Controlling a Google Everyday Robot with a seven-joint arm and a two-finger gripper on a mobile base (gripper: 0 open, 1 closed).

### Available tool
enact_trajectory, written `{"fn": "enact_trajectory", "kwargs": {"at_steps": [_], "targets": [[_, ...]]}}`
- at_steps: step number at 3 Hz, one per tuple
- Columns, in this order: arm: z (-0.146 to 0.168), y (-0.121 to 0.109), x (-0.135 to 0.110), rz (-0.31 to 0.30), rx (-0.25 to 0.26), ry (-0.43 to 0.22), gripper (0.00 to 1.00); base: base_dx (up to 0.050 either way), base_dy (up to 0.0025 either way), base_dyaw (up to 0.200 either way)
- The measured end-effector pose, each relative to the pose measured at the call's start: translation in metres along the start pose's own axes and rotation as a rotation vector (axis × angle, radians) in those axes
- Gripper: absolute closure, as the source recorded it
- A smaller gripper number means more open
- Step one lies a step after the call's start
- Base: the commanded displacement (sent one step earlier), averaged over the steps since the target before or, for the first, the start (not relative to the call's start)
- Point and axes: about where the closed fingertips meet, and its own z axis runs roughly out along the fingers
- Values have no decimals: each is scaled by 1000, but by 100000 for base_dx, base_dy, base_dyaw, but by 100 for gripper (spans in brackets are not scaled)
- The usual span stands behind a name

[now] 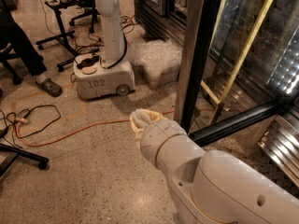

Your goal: Close left fridge door

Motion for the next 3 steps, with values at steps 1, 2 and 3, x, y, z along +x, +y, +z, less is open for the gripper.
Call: {"fn": "enact_trajectory", "kwargs": {"at_steps": [1,2,3], "targets": [[2,1,-12,35,16,-42,100,0,0,0],[2,1,-12,35,16,-42,100,0,0,0],[4,-3,-14,45,49,-42,100,0,0,0]]}}
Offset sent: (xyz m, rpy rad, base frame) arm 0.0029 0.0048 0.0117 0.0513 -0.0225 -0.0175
